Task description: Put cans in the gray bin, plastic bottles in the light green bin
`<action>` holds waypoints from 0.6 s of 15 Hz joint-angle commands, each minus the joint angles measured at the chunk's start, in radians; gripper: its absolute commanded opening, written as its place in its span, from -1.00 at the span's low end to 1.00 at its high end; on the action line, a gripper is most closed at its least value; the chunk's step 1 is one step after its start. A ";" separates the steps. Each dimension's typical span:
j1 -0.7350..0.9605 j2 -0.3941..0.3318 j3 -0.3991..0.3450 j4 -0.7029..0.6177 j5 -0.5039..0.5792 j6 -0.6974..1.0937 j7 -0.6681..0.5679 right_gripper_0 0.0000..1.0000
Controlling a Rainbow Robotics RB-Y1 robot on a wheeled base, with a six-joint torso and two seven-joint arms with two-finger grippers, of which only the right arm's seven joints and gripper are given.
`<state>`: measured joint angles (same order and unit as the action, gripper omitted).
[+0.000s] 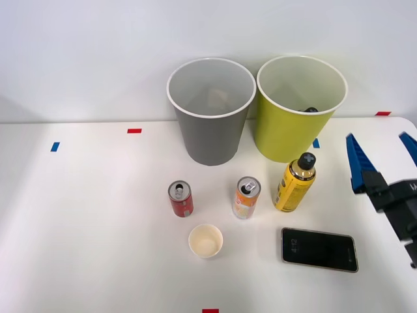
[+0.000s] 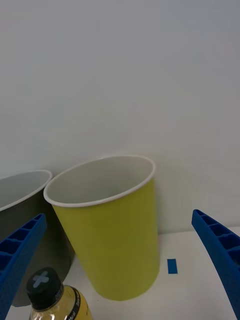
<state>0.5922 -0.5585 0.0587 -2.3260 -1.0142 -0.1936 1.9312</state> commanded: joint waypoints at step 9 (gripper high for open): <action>0.153 0.322 0.116 0.255 0.276 -0.328 0.014 1.00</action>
<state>0.7591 -0.2653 0.1602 -2.1069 -0.7380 -0.4891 1.9449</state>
